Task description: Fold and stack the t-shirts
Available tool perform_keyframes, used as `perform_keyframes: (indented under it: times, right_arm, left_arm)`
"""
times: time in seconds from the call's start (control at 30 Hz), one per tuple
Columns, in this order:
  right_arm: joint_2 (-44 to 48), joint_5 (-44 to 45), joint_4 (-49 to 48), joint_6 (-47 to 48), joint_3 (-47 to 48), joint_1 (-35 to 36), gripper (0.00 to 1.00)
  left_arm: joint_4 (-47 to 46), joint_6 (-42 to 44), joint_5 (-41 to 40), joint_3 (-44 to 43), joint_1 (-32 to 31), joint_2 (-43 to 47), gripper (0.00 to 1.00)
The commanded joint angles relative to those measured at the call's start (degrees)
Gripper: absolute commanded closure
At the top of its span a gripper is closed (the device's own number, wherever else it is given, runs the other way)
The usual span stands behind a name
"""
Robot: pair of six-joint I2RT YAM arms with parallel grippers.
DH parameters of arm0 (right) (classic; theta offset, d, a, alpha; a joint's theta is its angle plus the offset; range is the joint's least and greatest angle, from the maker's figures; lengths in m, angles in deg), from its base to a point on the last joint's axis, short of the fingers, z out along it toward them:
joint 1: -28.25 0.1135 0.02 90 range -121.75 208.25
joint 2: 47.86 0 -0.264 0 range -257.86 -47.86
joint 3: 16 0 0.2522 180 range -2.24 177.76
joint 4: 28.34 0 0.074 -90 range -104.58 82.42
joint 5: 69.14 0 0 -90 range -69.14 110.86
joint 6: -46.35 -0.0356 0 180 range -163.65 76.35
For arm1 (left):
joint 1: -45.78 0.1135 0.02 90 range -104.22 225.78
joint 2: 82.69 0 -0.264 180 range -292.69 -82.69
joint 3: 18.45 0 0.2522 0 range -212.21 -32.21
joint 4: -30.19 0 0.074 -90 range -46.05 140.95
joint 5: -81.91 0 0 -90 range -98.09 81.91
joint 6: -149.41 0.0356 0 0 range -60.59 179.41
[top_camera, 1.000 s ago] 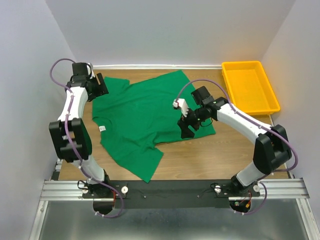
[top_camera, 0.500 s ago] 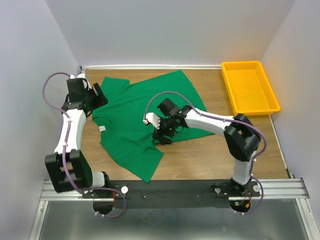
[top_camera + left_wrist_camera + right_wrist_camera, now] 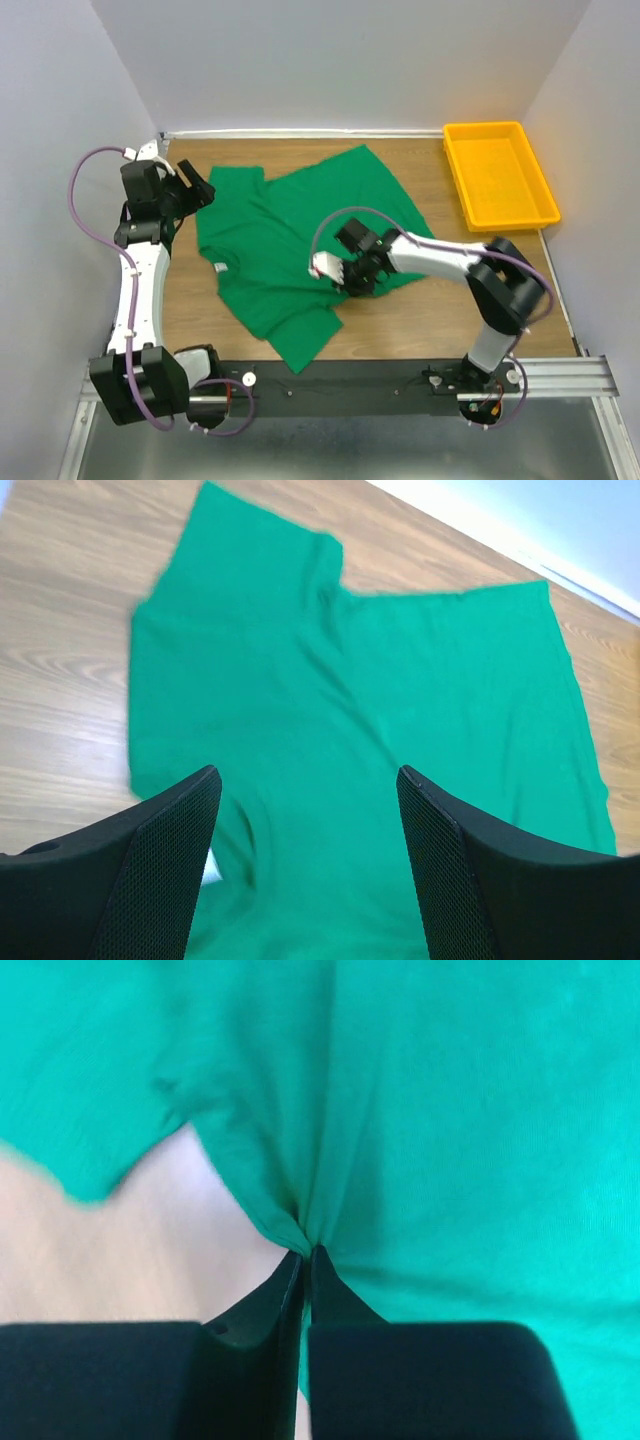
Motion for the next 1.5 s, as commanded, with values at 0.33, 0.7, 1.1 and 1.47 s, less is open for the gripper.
perform_keyframes:
  times: [0.33, 0.7, 1.1, 1.47]
  right_arm:
    - [20.1, -7.2, 16.2, 1.7, -1.7, -5.4, 0.0]
    - [-4.9, -21.5, 12.4, -15.8, 22.3, -29.4, 0.03]
    - [-6.9, -22.5, 10.2, -19.7, 22.9, -32.2, 0.04]
    - [-11.2, -16.6, 10.2, -23.4, 31.0, -35.5, 0.04]
  left_arm:
    - [-10.1, -3.0, 4.7, -3.3, -7.0, -24.7, 0.21]
    - [1.3, 5.3, -12.1, -19.6, -13.6, -45.9, 0.32]
    - [7.2, 9.8, -13.4, -25.4, -13.6, -56.0, 0.53]
    - [9.4, 13.5, -7.8, -27.0, -13.6, -60.2, 0.77]
